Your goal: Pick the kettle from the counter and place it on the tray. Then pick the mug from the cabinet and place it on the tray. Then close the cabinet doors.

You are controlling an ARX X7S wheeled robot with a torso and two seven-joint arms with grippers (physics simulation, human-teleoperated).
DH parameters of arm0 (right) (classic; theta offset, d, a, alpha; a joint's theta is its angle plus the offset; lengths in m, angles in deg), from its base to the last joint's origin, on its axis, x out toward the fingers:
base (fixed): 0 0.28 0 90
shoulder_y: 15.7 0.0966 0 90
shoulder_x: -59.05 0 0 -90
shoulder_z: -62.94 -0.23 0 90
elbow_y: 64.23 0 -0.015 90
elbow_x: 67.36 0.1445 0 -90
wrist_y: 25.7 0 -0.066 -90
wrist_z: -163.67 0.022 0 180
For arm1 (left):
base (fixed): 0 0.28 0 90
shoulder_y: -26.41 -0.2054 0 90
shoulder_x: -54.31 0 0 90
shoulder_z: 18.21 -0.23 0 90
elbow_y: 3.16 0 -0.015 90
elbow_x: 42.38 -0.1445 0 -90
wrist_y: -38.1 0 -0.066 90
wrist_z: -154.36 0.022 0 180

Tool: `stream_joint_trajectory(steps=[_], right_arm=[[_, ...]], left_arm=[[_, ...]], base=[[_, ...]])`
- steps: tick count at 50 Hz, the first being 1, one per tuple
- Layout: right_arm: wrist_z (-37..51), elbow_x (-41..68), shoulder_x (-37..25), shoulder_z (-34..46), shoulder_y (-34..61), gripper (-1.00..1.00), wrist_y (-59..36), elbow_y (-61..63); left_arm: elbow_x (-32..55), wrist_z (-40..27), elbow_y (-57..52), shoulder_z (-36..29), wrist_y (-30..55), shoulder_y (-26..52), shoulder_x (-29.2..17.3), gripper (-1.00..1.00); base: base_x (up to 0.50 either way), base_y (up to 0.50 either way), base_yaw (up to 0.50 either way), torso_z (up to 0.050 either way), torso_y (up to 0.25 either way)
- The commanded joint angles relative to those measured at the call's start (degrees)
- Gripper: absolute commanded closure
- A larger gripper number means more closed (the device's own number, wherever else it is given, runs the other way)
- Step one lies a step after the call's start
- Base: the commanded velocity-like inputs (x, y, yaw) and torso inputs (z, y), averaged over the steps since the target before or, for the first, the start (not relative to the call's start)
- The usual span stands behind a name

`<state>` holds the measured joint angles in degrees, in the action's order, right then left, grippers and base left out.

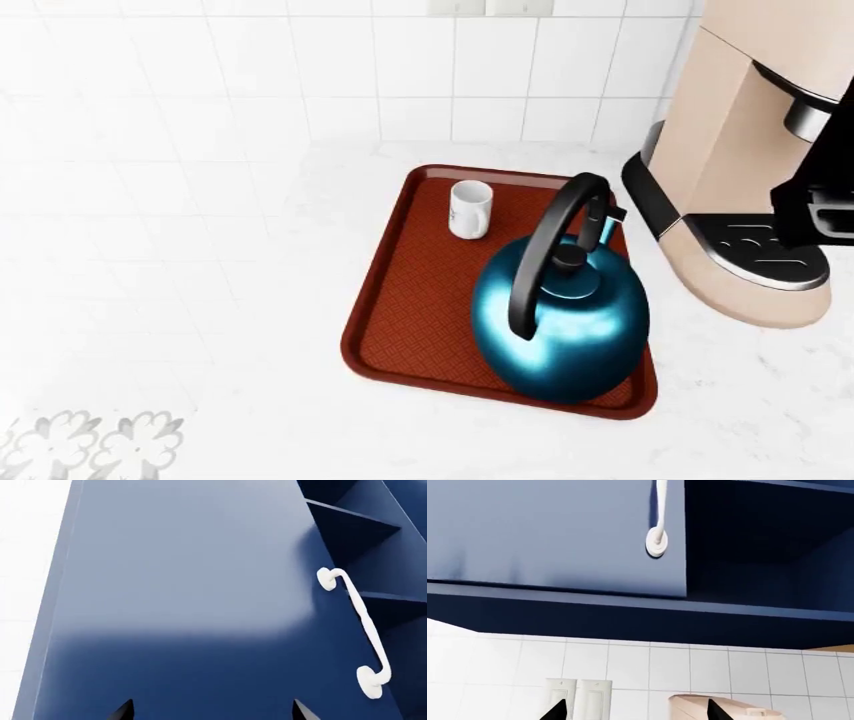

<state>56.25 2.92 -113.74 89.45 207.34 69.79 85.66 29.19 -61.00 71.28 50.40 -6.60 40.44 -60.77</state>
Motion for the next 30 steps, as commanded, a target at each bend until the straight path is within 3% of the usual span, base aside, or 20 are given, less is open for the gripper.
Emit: stream_joint_trajectory(steps=[1, 11, 30], right_arm=[[0.55, 0.23, 0.78, -0.43, -1.33, -1.00, 2.26, -0.18], [0.32, 1.52, 0.89, -1.94, -1.36, -1.00, 1.57, -0.08], [-0.32, 2.59, 0.01, -5.00, -2.68, -1.00, 0.68, -0.28]], left_arm=[[18.33, -15.95, -27.08, 13.12, -0.76, -12.87, -10.38, -1.00], [20.08, -17.38, -32.03, 20.56, -4.02, -22.84, -16.40, -1.00], [19.27, -16.53, -32.97, 22.98, -5.53, -26.79, -17.36, -1.00]], base=[[0.00, -0.10, 0.00, 0.000, 0.000], [0.00, -0.45, 0.00, 0.000, 0.000], [0.00, -0.50, 0.00, 0.000, 0.000]])
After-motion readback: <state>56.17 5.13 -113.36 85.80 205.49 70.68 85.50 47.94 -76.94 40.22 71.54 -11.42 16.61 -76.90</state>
